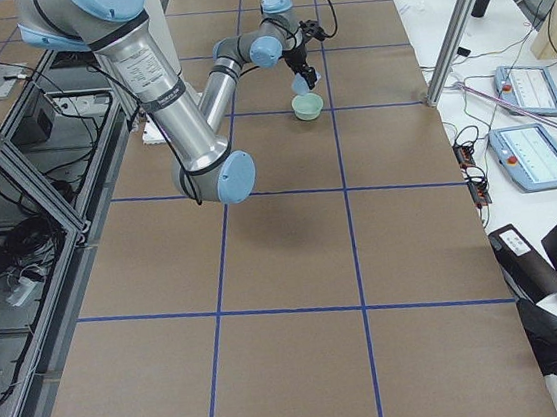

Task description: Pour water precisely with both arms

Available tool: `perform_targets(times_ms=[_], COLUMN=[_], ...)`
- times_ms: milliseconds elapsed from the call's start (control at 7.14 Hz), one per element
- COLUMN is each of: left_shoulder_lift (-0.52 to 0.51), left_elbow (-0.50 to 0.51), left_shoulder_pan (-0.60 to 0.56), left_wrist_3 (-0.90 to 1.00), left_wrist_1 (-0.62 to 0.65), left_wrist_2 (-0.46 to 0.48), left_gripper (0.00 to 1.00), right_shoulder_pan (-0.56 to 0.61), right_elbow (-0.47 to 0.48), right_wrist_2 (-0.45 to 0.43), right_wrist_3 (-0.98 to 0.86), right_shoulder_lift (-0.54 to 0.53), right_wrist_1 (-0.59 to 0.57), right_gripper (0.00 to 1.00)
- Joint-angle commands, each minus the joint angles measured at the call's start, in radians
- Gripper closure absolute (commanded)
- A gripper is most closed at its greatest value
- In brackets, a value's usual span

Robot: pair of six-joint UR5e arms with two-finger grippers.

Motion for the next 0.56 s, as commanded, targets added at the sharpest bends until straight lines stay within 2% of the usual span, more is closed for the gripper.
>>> perform_targets(times_ms=[0,140,420], left_shoulder_lift=[0.004,0.002,0.002], left_elbow=[-0.012,-0.014,-0.017], left_shoulder_pan=[0.002,0.002,0.002], left_wrist_3=[0.000,0.000,-0.001], left_wrist_1=[0.000,0.000,0.000], left_wrist_2=[-0.001,-0.001,-0.002], left_gripper=[0.00,0.00,0.00], right_shoulder_pan=[0.048,0.048,0.041], right_elbow=[0.021,0.029,0.038], right_wrist_2=[-0.057,-0.154,-0.368], right_wrist_3=[0.189,0.247,0.400], right_shoulder_lift=[-0.163,-0.227,-0.335], right_wrist_1=[0.246,0.309,0.336], right_gripper=[1.00,1.00,1.00])
